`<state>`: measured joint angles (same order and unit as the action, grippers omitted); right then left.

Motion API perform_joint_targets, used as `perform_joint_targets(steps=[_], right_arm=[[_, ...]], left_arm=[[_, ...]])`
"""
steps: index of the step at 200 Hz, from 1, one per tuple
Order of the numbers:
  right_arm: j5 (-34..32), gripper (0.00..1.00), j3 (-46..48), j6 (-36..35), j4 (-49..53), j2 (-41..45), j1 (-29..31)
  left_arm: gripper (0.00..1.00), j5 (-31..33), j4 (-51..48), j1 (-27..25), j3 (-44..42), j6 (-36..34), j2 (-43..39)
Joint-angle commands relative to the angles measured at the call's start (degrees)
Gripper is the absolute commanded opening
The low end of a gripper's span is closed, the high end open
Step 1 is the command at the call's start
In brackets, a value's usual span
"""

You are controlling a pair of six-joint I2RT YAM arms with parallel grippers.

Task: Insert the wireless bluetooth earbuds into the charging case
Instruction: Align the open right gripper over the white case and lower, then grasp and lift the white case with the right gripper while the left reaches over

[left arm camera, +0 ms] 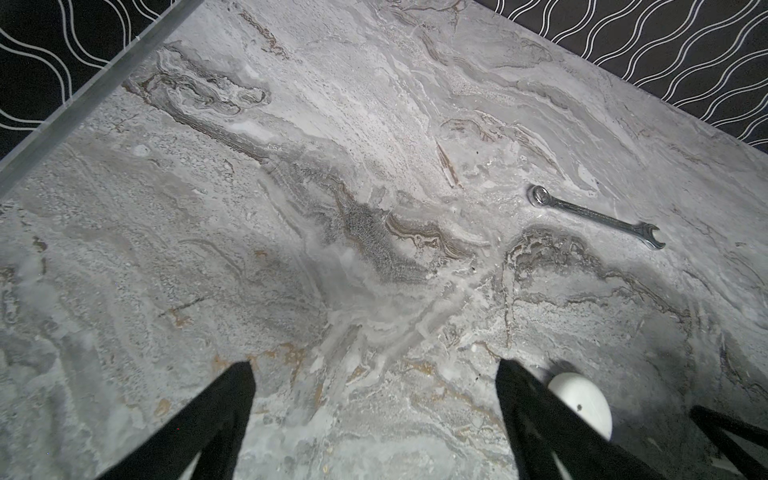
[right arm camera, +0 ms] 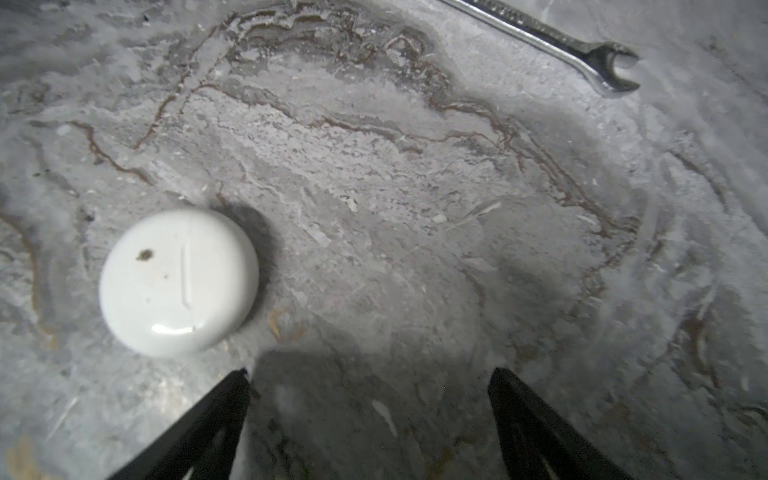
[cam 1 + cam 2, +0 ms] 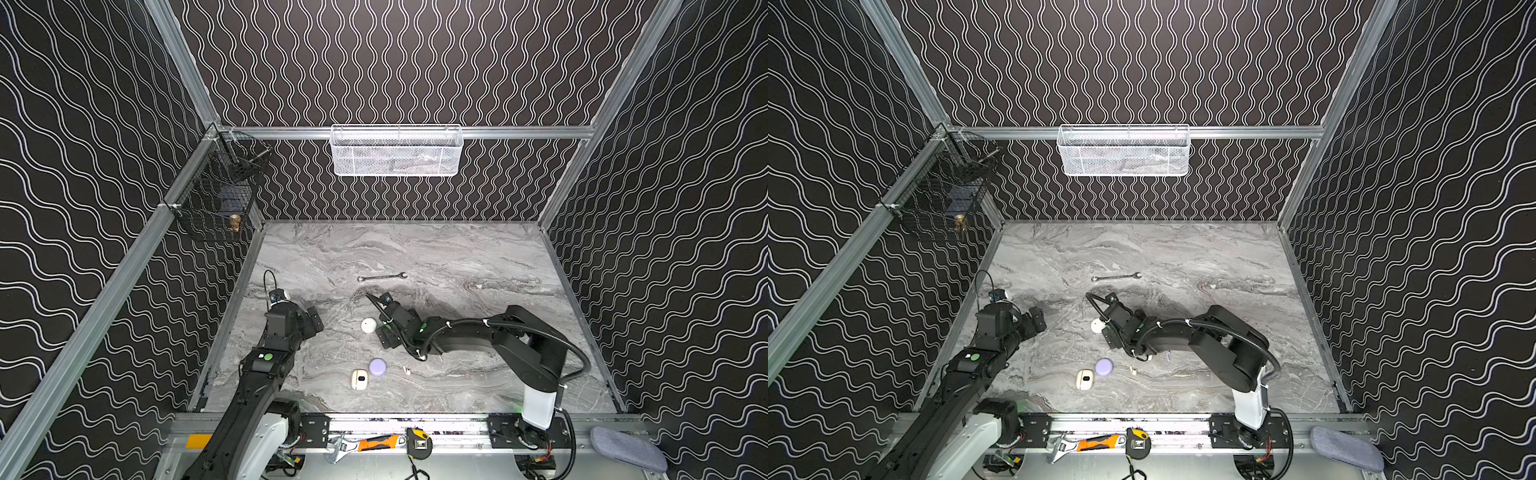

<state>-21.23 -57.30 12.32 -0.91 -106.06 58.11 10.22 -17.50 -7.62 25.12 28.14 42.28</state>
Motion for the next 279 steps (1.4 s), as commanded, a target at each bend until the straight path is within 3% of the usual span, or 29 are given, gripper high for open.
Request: perform_joint_targets(steps=[1, 31, 66, 90, 143, 279], right_arm=[[4.8, 0.94, 2.99, -3.23, -4.07, 3.93, 0.16], [9.58, 0.96, 4.08, -3.81, -4.83, 7.01, 0.25], [9.95, 0.93, -5.06, 4.05, 3.08, 1.64, 0.58], [11.64, 0.92, -8.42, 5.53, 3.75, -1.37, 1.88], [7.69, 0.9, -14.64, 6.49, 9.19, -9.09, 3.02], [6.2, 0.73, -18.54, 5.18, 11.88, -14.36, 3.5]], left_arm=[[0.94, 0.07, 0.92, -0.03, -0.13, -0.08, -0.06], [0.94, 0.09, 0.8, -0.03, -0.24, -0.02, -0.39], [0.94, 0.2, 0.77, -0.01, -0.22, -0.03, -0.62], [0.94, 0.18, 0.79, -0.03, -0.25, -0.02, -0.49], [0.94, 0.16, 0.71, -0.03, -0.25, -0.02, -0.68], [0.95, 0.31, 0.62, -0.03, -0.24, -0.02, -0.78]])
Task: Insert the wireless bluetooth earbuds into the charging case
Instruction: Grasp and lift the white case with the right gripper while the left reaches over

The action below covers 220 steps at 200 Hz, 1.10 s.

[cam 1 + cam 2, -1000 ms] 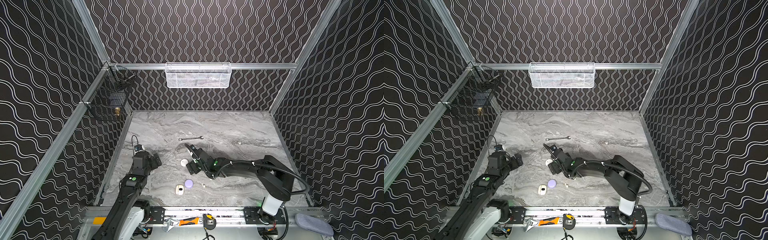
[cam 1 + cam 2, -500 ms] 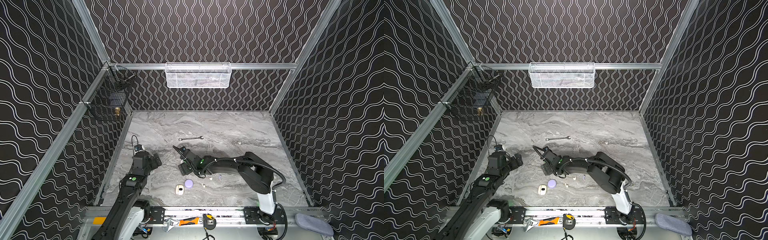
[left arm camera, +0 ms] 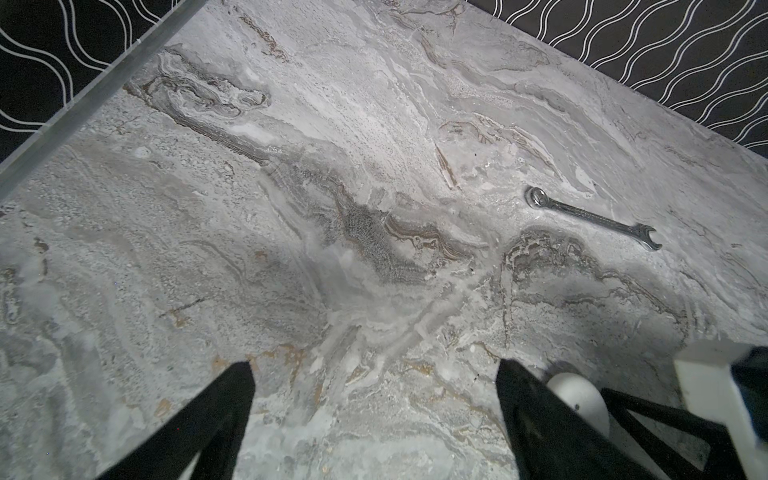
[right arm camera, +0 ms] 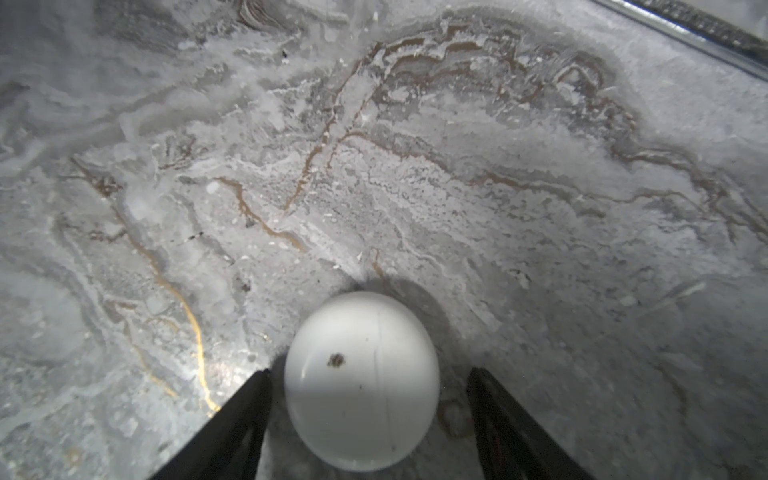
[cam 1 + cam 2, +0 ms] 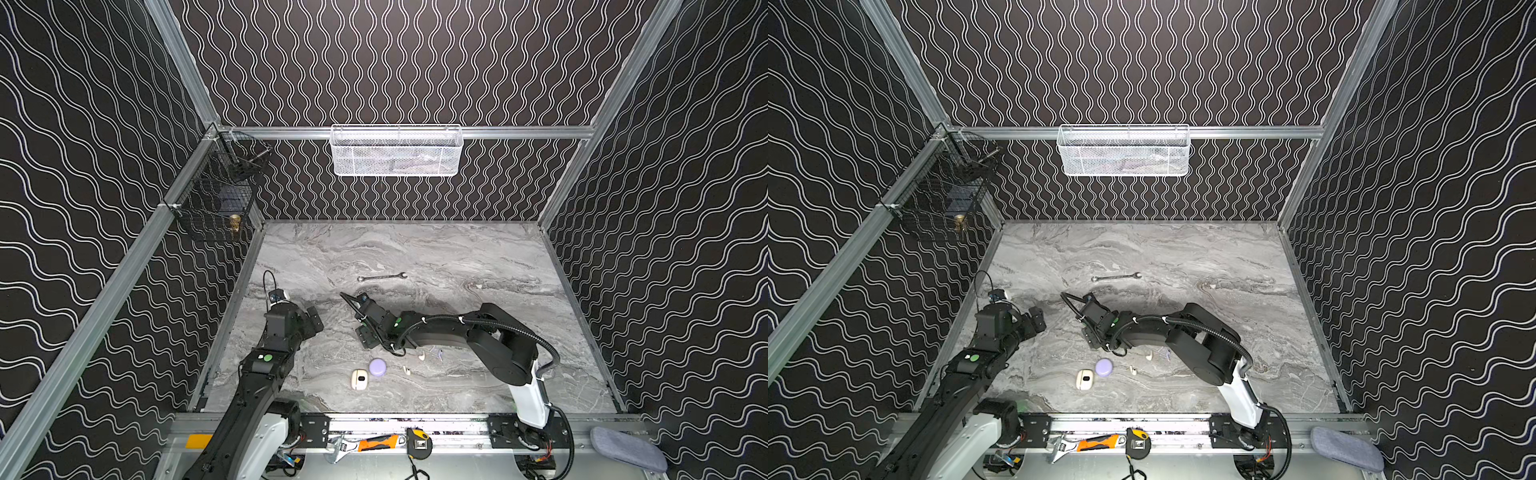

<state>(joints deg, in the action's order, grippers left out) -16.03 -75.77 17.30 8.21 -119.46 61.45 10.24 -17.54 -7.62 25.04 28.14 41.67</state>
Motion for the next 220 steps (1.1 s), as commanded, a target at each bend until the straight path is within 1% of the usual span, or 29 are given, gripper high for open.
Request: perform_joint_targets(steps=[1, 25, 61, 78, 100, 109, 124, 130, 144, 164, 181, 193, 200, 220], right_arm=[[1.0, 0.73, -0.08, 0.19, 2.77, -1.0, 0.16], [1.36, 0.68, -0.26, 0.1, 2.52, -1.38, 0.11], [1.76, 0.54, -0.2, 0.01, 2.78, -1.34, 0.16], [1.82, 0.5, 0.82, -0.13, 1.88, -0.32, 0.15], [2.92, 0.44, 3.85, -3.21, -1.51, 2.91, 0.16], [3.0, 0.43, 6.09, -5.63, -4.2, 5.47, 0.12], [1.86, 0.39, 10.32, -11.41, -9.79, 10.33, 0.07], [0.83, 0.37, 11.81, -14.11, -11.83, 13.86, 0.07], [-1.32, 0.33, 15.83, -20.79, -18.22, 19.49, -0.06], [-2.15, 0.32, 23.96, -31.97, -29.91, 27.43, -0.06], [-0.18, 0.32, 30.26, -40.77, -40.58, 33.02, -0.36], [1.12, 0.3, 33.12, -47.04, -48.06, 35.61, -0.32], [1.21, 0.27, 33.33, -49.42, -49.44, 37.05, -0.36], [2.44, 0.25, 32.11, -53.02, -47.96, 41.01, -0.36]], left_arm=[[0.95, 0.3, 0.67, -0.03, -0.16, 0.03, -0.18], [0.95, 0.3, 0.67, -0.03, -0.11, 0.0, -0.1], [0.95, 0.31, 0.67, -0.03, -0.16, 0.06, -0.05], [0.95, 0.13, 0.69, -0.03, -0.09, -0.02, -0.03], [0.96, -1.53, -0.46, -0.02, 1.3, -0.54, 0.24], [0.94, -2.37, -1.07, -0.03, 2.66, -0.49, 0.23], [0.88, -7.21, -1.14, -0.02, 5.83, -0.2, -0.25], [0.87, -9.87, -0.59, -0.03, 7.03, 0.04, -0.41], [0.87, -17.59, 2.6, -0.03, 9.66, 0.68, -1.28], [0.9, -24.44, 5.2, -0.03, 13.91, 2.56, -2.41], [0.88, -30.55, 6.33, -0.03, 17.59, 1.3, -2.94], [0.91, -34.74, 5.08, 0.0, 21.07, -0.12, -2.48], [0.9, -37.62, 4.63, -0.02, 22.96, -0.7, -1.82], [0.81, -46.45, 5.66, -0.03, 25.58, -1.74, -0.28]])
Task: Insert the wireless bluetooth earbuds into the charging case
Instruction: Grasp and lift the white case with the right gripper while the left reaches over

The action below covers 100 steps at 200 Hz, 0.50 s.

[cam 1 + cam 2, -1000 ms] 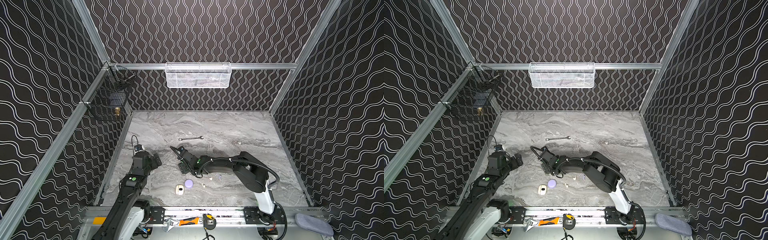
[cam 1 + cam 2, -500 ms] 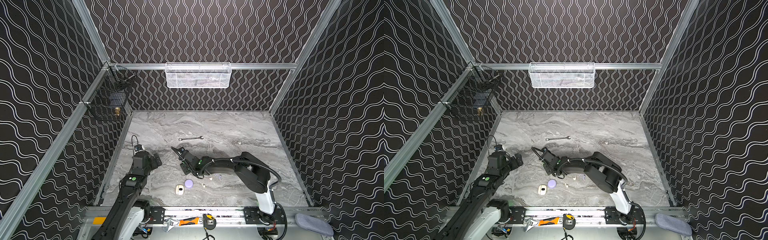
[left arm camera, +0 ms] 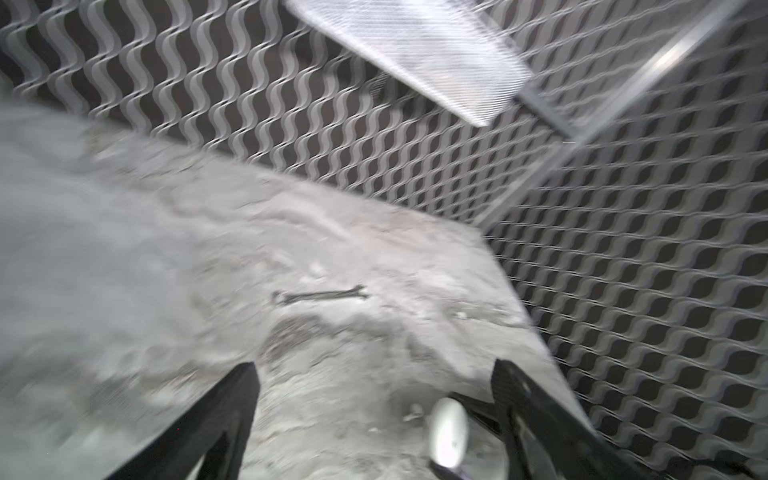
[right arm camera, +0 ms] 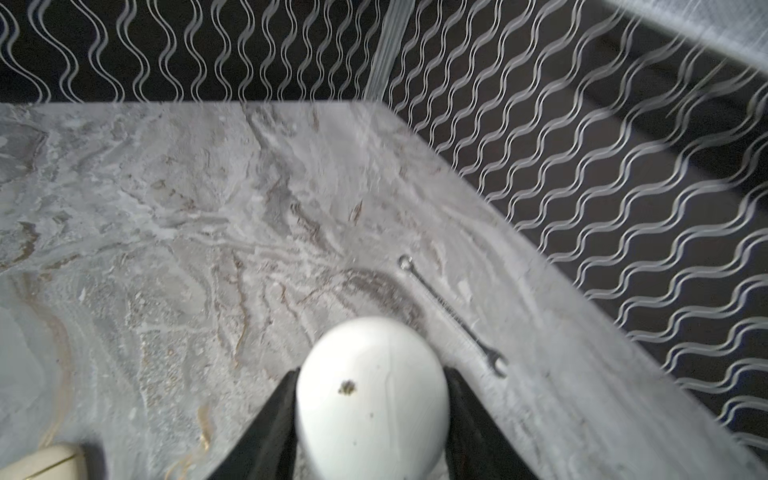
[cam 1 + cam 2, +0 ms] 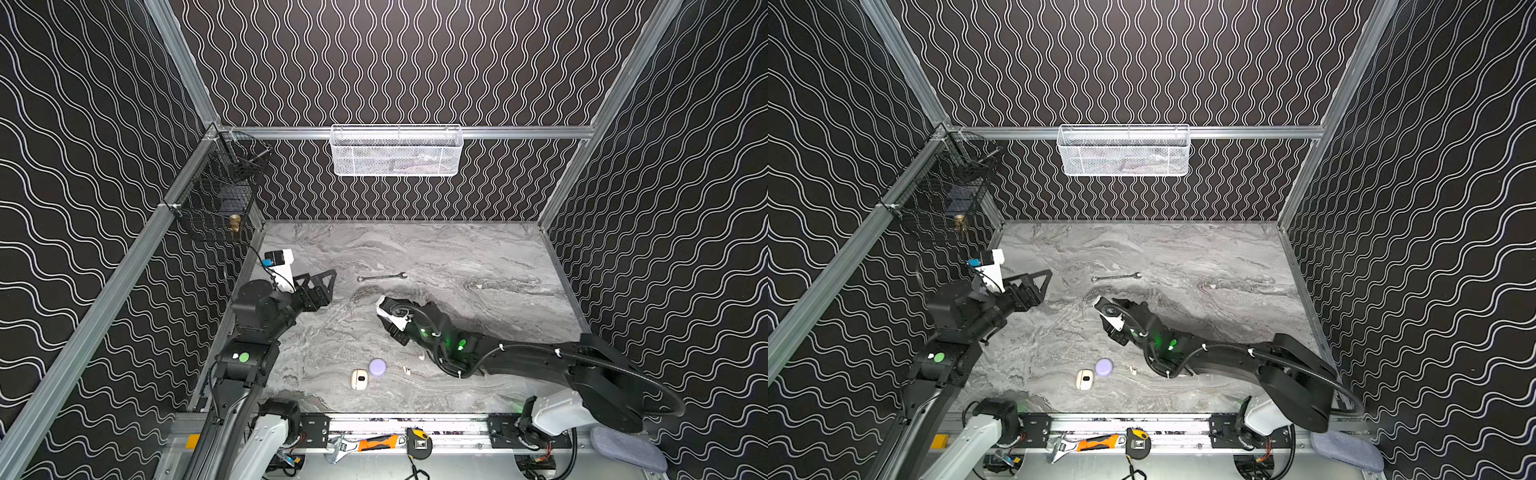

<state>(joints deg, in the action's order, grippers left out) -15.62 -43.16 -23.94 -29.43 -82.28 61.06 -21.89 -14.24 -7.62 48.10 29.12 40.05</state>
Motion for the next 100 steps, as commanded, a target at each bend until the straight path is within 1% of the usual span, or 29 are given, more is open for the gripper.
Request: perform_joint_targets(steps=[1, 21, 34, 64, 100], right_arm=[[2.1, 0.25, -0.47, -11.98, -10.35, 4.03, 0.07], [4.16, 0.26, 0.33, -15.83, -11.42, 7.66, 0.04], [5.73, 0.27, 0.35, -17.65, -10.67, 9.41, 0.05], [6.4, 0.26, -1.19, -19.96, -8.39, 10.48, 0.1], [6.27, 0.26, -2.57, -21.37, -7.21, 9.73, 0.06]], left_arm=[[0.81, -14.67, 2.46, -0.03, 2.57, -2.74, 1.38], [0.8, -20.59, 4.0, -0.03, 2.37, -3.7, 1.17], [0.78, -23.02, 4.09, -0.03, 2.27, -3.92, 1.09], [0.72, -29.89, 9.63, -0.22, 0.54, 0.33, 1.61], [0.68, -29.4, 9.37, -2.38, 0.34, 0.29, 2.03]])
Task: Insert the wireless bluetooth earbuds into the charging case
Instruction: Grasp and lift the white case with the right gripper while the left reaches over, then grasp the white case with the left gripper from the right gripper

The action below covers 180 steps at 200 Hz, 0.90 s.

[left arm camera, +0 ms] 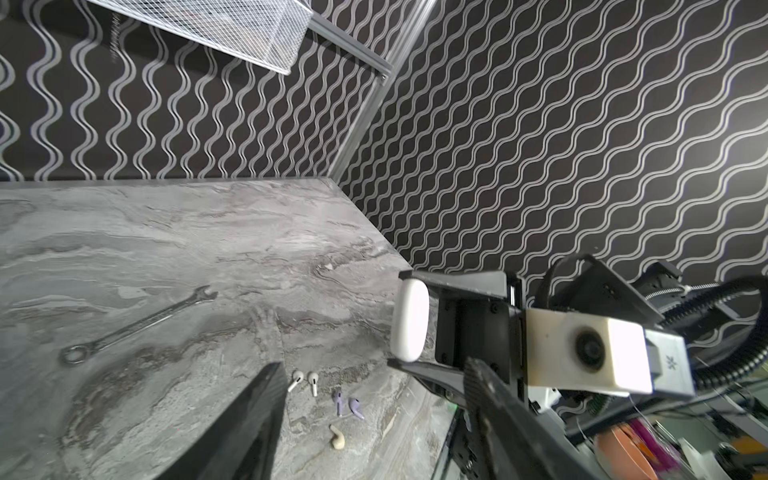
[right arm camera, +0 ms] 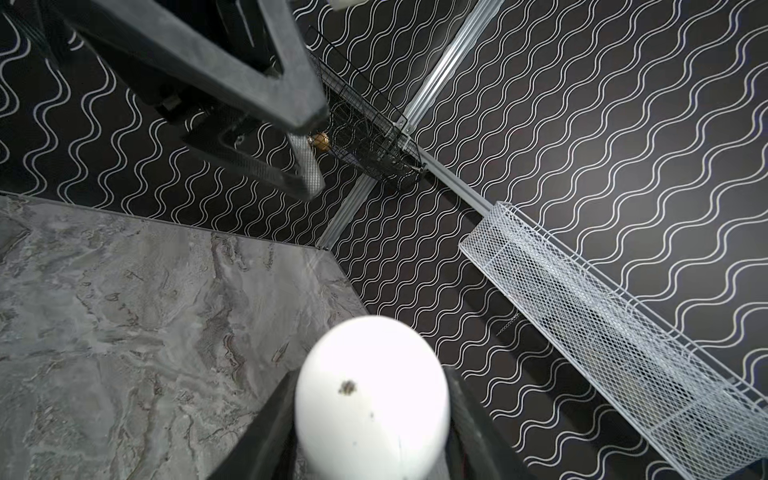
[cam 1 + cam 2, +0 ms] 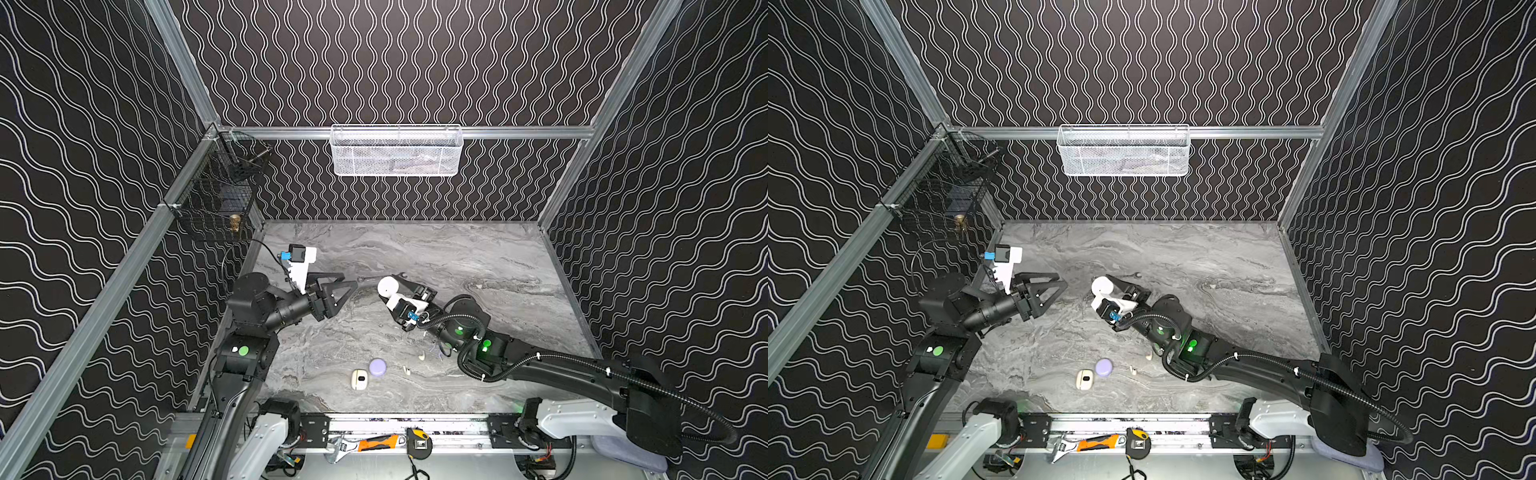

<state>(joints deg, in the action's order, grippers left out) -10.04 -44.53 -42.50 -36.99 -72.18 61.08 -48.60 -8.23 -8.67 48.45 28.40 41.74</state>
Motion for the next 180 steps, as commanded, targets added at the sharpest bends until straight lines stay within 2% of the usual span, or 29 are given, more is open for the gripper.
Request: perform_joint_targets(steps=[1, 64, 121, 180], right_arm=[[0.71, 0.26, -1.23, -2.83, 0.39, -0.39, 0.02], [3.76, 0.26, -3.27, 0.31, 4.22, -0.08, 0.27], [3.65, 0.26, -2.75, 1.26, 3.07, 0.28, 0.53], [2.16, 0.25, -3.37, 1.19, 1.51, -1.02, 0.53]], left_arm=[[0.68, -2.67, 3.42, -1.39, -0.01, 1.07, 0.4], [0.51, 7.63, -2.14, -12.75, 1.83, -4.72, 3.24], [0.42, 12.17, -2.17, -18.71, 2.86, -6.27, 6.32], [0.34, 14.89, -2.34, -22.15, 3.02, -7.02, 8.41]])
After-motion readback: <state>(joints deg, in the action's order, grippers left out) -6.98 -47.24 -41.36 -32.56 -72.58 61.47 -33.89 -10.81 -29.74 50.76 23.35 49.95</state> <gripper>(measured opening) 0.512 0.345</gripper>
